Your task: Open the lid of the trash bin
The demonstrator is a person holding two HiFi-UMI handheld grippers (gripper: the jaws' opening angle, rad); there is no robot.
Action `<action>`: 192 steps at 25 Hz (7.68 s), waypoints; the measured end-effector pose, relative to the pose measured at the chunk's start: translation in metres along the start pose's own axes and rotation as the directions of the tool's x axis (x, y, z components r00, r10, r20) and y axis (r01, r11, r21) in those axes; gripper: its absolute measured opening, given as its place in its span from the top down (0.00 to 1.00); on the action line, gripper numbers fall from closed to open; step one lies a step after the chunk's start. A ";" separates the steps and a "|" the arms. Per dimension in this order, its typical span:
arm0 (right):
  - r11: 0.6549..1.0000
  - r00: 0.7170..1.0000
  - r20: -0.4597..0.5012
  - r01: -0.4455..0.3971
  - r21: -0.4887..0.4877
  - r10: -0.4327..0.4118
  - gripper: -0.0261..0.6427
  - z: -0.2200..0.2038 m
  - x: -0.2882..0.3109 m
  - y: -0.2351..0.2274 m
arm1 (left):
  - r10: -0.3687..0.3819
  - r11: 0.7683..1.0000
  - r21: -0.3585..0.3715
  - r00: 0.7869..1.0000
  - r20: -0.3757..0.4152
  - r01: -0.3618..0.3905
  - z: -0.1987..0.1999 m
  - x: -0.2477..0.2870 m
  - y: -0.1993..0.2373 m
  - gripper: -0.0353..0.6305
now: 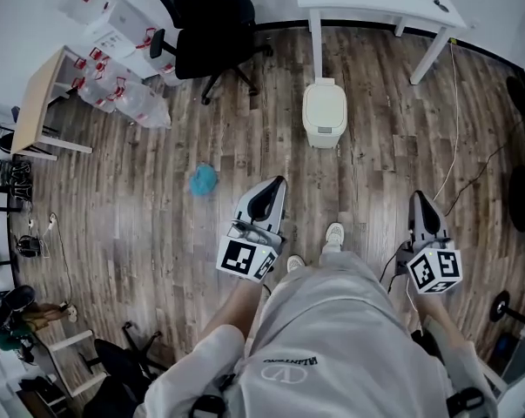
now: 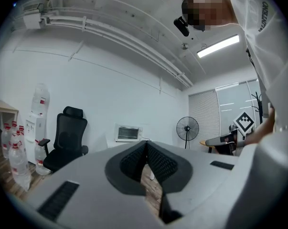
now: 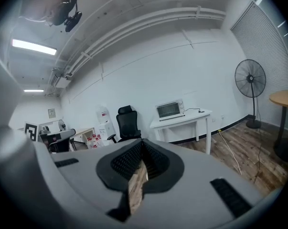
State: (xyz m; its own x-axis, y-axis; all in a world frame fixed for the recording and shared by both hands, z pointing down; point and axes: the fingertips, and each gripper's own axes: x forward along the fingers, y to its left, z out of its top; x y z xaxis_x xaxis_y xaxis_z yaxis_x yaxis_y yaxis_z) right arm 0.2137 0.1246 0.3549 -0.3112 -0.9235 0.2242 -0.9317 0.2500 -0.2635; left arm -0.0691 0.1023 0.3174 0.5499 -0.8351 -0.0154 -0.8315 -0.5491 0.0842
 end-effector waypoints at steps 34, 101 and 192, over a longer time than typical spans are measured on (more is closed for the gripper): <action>0.993 0.986 -0.116 -0.121 0.014 0.121 0.94 0.003 0.151 -0.027 | 0.062 0.998 -0.029 0.997 -0.034 -0.063 -0.016 0.121 0.070 0.95; 0.977 0.732 -0.658 -0.052 0.207 0.178 0.94 -0.388 0.536 -0.083 | -0.064 0.968 -0.234 0.821 -0.567 -0.087 -0.500 0.372 0.189 0.95; 0.994 0.994 0.012 0.105 0.012 -0.105 0.94 0.113 0.400 -0.060 | -0.199 0.977 0.065 0.979 -0.052 0.202 -0.029 0.374 0.223 0.95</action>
State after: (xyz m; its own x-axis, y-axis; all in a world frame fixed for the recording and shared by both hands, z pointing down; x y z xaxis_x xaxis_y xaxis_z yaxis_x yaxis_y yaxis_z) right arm 0.1659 -0.2924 0.3538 -0.2091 -0.9481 0.2396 -0.9570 0.1481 -0.2493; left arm -0.0465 -0.3315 0.3591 0.7075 -0.7065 0.0200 -0.7067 -0.7073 0.0143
